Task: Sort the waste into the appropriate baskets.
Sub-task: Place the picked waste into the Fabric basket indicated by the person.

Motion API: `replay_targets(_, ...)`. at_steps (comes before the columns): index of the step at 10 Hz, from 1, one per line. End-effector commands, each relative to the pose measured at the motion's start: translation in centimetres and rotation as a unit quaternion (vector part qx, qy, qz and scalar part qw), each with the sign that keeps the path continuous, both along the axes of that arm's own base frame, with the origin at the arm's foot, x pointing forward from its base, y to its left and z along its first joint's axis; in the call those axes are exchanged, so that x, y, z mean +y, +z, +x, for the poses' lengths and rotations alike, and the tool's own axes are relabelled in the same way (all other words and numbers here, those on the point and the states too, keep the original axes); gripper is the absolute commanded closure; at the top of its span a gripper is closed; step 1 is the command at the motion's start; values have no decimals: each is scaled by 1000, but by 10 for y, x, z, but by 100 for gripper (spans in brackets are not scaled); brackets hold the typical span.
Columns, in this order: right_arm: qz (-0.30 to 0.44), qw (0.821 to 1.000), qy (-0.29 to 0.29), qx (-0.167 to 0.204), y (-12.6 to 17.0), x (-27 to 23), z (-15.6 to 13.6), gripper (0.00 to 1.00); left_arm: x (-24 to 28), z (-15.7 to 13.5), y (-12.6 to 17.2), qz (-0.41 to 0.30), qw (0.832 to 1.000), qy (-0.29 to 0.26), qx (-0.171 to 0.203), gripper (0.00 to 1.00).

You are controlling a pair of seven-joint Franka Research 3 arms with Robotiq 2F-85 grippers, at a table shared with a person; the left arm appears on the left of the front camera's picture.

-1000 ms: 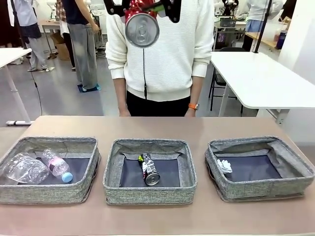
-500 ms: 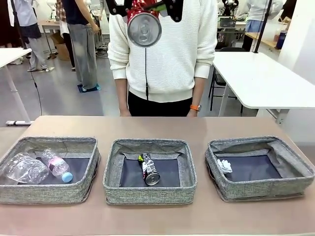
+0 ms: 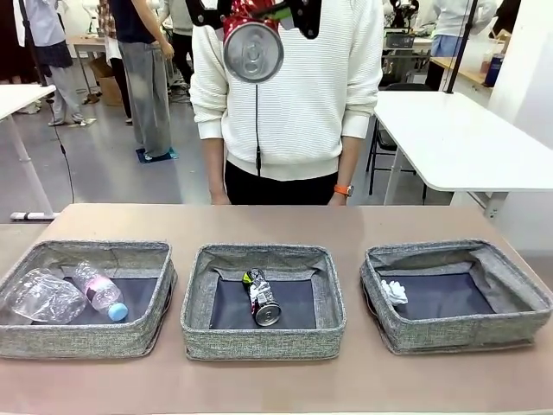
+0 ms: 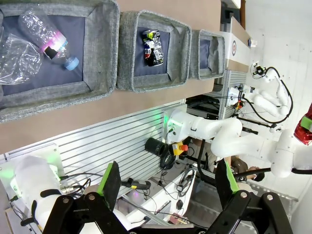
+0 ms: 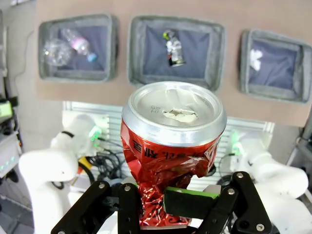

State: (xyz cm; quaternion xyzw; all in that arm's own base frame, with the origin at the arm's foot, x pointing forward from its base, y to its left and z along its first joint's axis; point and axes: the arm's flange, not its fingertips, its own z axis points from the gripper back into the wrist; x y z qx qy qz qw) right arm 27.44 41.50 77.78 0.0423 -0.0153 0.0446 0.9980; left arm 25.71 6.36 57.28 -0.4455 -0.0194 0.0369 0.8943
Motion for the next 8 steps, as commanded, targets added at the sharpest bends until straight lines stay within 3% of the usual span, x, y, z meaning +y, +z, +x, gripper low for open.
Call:
replay_targets(1,5,1000,0,-1,1,1,-1,100,2,-3,-1,-3,1000,-8,-6,0)
replay_targets(8,5,1000,0,-1,1,1,-1,100,2,-3,-1,-3,1000,-8,-6,0)
